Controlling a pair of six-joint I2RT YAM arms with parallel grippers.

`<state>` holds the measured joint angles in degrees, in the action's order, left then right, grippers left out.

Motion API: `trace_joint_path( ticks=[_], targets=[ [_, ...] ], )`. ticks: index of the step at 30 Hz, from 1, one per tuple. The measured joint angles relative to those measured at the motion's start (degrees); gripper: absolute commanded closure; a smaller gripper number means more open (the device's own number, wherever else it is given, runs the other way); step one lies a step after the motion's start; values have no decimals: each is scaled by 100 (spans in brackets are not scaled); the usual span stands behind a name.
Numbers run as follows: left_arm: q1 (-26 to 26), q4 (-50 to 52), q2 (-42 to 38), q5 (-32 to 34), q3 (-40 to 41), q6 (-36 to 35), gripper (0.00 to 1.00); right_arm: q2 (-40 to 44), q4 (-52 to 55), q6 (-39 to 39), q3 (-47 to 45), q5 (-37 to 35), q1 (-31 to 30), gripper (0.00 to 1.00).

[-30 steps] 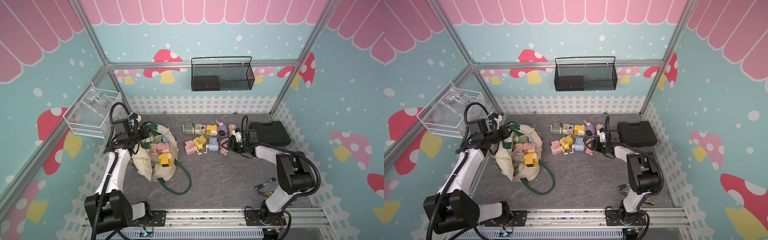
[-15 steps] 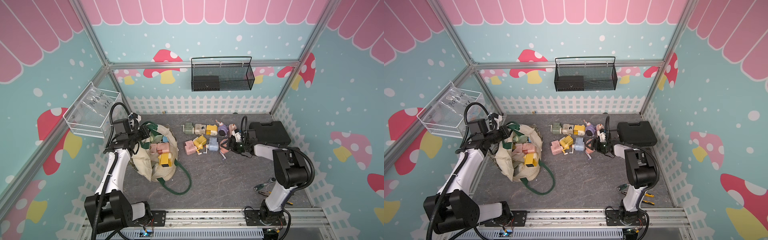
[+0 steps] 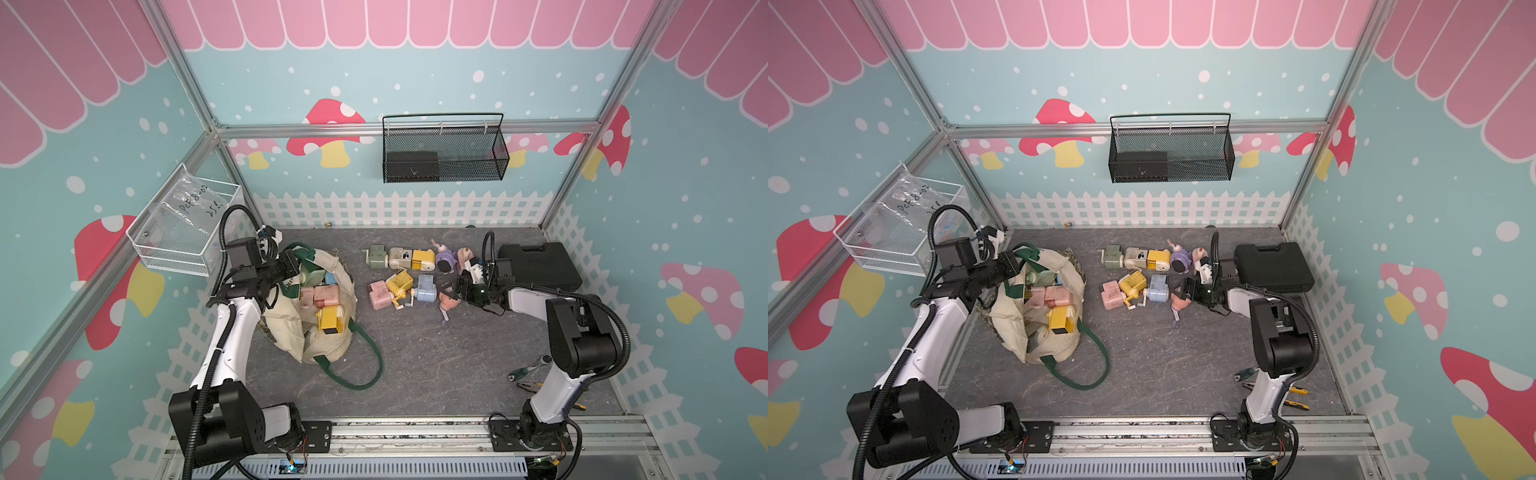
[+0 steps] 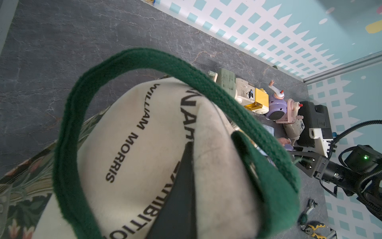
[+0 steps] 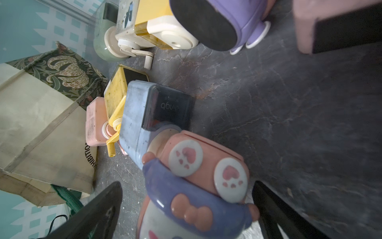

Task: Take out the pencil sharpeners from the tote bags
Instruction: Place the pencil sharpener at the center of the board.

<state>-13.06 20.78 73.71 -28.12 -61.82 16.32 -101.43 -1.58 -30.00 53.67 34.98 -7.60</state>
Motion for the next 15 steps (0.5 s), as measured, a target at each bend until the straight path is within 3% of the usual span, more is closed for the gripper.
trace_joint_path(
  ticks=[15],
  targets=[
    [0, 0, 0, 0, 0, 0, 100, 1226, 422, 328, -140, -850, 0, 1]
  ],
)
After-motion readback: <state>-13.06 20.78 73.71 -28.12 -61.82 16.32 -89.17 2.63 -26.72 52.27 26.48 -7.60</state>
